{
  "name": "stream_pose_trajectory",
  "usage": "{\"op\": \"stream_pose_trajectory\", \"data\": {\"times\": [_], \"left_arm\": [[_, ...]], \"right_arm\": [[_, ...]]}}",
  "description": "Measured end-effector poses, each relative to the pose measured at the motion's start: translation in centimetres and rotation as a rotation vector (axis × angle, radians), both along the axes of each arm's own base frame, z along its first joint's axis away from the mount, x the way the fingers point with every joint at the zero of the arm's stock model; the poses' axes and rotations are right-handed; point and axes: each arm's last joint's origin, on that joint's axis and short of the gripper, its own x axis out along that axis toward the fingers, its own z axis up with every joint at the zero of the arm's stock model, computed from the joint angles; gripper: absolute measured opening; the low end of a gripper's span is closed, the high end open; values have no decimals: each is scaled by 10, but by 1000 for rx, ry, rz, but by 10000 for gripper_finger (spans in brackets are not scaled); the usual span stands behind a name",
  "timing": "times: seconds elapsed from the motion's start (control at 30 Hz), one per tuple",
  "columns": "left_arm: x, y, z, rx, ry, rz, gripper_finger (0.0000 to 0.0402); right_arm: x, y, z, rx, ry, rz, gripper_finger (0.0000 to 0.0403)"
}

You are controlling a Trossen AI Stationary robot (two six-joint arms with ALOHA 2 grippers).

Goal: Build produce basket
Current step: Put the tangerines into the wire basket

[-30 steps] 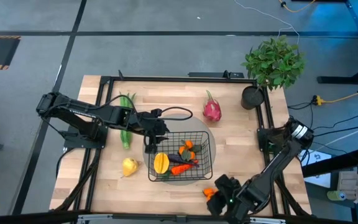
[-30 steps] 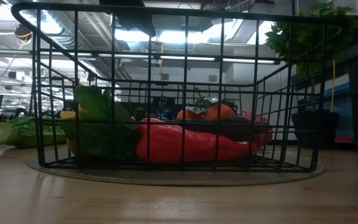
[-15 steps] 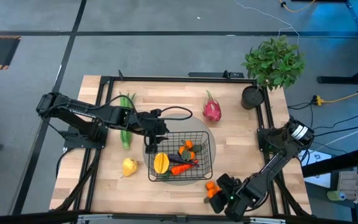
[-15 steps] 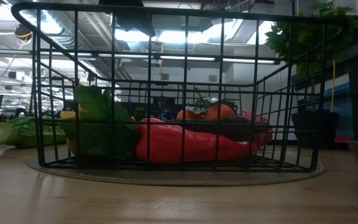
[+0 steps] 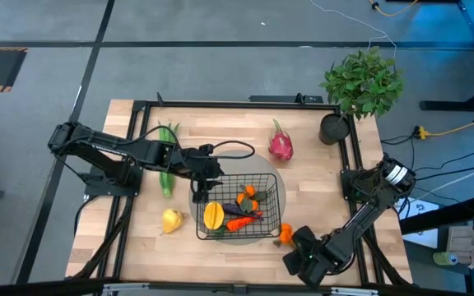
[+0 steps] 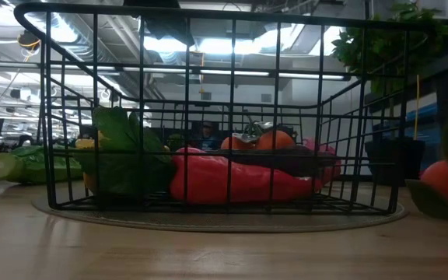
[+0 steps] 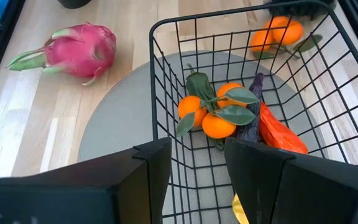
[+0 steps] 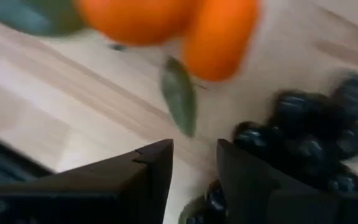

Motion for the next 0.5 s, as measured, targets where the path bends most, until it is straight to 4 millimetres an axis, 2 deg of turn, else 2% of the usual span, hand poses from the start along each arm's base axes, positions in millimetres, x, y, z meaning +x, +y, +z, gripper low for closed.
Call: {"op": "stream_pose_trajectory", "data": {"times": [0.13,0.5], "left_arm": [[0,0,0,0,0,0,138],[0,0,0,0,0,0,138]], "right_arm": [[-3,-3,-1,-23,38,-31,131],[5,4,4,8,-89,-36,131]]}}
